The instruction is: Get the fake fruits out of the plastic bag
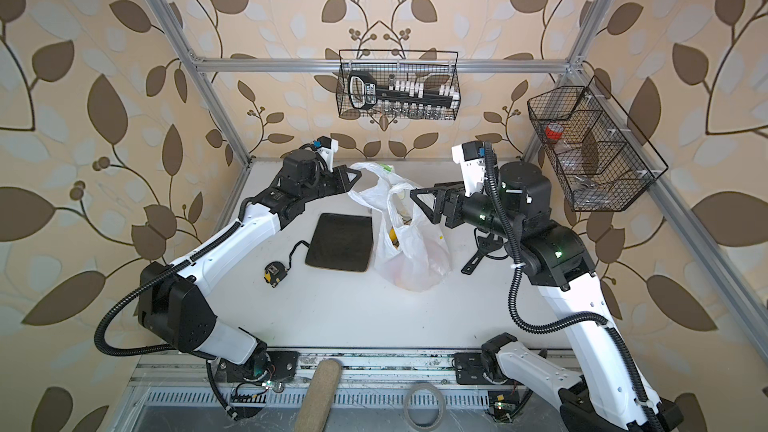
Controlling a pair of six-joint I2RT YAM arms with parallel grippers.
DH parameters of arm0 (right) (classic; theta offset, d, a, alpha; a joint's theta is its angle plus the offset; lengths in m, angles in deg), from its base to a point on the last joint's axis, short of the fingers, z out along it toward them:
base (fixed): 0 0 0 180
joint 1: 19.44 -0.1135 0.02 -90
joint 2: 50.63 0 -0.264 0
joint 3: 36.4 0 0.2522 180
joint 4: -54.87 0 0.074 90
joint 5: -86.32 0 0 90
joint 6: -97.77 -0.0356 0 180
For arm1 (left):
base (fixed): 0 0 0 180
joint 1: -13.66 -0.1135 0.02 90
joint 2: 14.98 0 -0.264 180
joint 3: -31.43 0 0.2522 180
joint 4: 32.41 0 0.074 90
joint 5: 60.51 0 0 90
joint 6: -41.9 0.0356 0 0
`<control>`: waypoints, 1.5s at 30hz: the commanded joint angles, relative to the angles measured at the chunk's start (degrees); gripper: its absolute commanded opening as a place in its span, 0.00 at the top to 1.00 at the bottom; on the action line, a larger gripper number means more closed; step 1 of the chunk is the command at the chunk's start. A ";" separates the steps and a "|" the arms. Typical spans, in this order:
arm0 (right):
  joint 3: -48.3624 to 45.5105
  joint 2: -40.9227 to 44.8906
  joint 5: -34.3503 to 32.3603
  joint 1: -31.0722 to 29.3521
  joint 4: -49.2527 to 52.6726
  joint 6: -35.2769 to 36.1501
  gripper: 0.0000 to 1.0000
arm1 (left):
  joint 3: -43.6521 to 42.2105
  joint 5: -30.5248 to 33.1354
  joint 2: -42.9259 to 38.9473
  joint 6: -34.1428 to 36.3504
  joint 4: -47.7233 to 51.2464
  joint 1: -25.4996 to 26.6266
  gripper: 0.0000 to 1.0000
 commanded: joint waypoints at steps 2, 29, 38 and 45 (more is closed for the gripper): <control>5.60 -4.90 -0.44 -1.59 14.07 -7.25 0.19 | 2.47 0.13 -1.13 -0.12 -0.87 0.63 1.00; -9.59 -18.58 -28.98 -11.38 -16.44 -36.54 0.38 | 2.14 0.03 -3.06 0.40 1.37 2.05 1.00; -9.67 -19.54 -29.89 -10.53 -20.00 -33.45 0.95 | 2.64 1.56 -3.74 1.17 2.52 2.05 1.00; -4.39 -19.29 -21.61 -1.19 -23.21 -28.46 1.00 | 8.31 2.34 1.47 -1.60 1.24 1.92 1.00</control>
